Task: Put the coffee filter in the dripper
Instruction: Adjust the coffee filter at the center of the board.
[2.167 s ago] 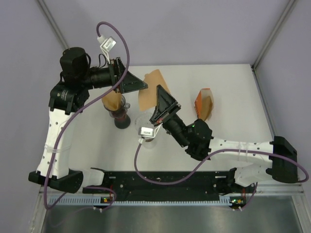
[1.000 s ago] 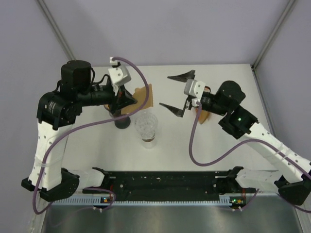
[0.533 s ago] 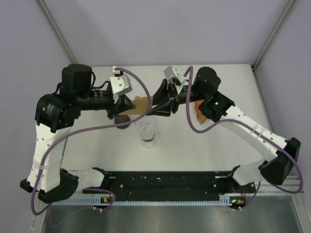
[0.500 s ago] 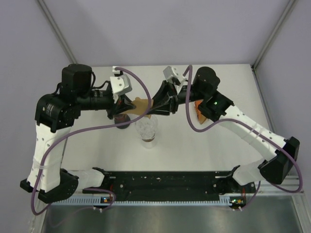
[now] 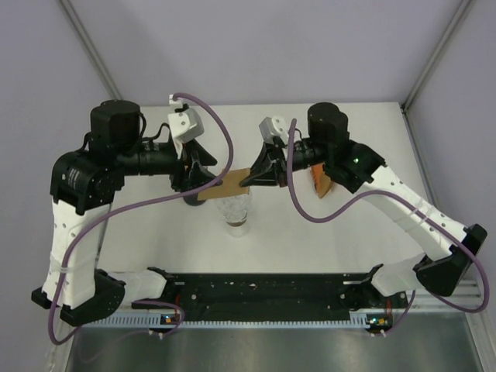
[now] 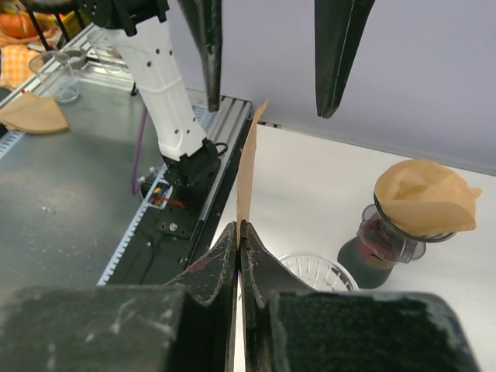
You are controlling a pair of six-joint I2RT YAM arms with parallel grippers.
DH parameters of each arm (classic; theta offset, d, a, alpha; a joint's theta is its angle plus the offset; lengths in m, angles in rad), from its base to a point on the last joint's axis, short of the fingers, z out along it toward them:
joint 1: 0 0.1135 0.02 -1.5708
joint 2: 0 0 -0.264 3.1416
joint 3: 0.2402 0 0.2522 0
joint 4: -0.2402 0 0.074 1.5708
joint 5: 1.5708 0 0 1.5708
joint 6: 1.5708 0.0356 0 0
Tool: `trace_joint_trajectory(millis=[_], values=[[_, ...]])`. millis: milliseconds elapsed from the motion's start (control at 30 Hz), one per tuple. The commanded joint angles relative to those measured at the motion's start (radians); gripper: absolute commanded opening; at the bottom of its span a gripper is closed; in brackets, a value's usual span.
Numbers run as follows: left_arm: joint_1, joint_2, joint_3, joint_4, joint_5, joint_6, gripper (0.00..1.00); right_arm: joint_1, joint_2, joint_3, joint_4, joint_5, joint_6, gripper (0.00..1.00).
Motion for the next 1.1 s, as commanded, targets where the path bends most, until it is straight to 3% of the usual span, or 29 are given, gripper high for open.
trace_joint_trajectory(millis=[0,133,333,400,467,600,733,933,1067], values=[[-0.004,0.008,0.038,0.05,0.035,-0.081,0.53,0.0,-0.034,0.081,-0.216,0.009,-0.182,0.0],[-0.008,0.042,0.035,0.009,0.153,-0.12,0.49,0.001,-0.032,0.089,-0.24,0.021,-0.193,0.0],[-0.009,0.071,0.04,0.006,0.156,-0.143,0.13,0.007,-0.031,0.096,-0.246,0.056,-0.191,0.0],[-0.009,0.067,0.031,0.01,0.138,-0.142,0.1,0.009,-0.031,0.095,-0.248,0.061,-0.19,0.0],[-0.009,0.062,0.017,0.001,0.148,-0.131,0.13,0.01,-0.032,0.095,-0.248,0.068,-0.188,0.0],[-0.011,0.054,0.003,0.001,0.152,-0.13,0.27,0.009,-0.031,0.098,-0.246,0.1,-0.184,0.0],[-0.014,0.059,0.003,-0.013,0.153,-0.12,0.31,0.009,-0.028,0.106,-0.245,0.113,-0.178,0.0],[-0.029,0.06,-0.006,-0.011,0.113,-0.107,0.3,0.012,-0.025,0.112,-0.246,0.114,-0.173,0.0],[-0.029,0.056,-0.006,0.021,0.093,-0.123,0.13,0.012,-0.025,0.113,-0.246,0.116,-0.173,0.0]])
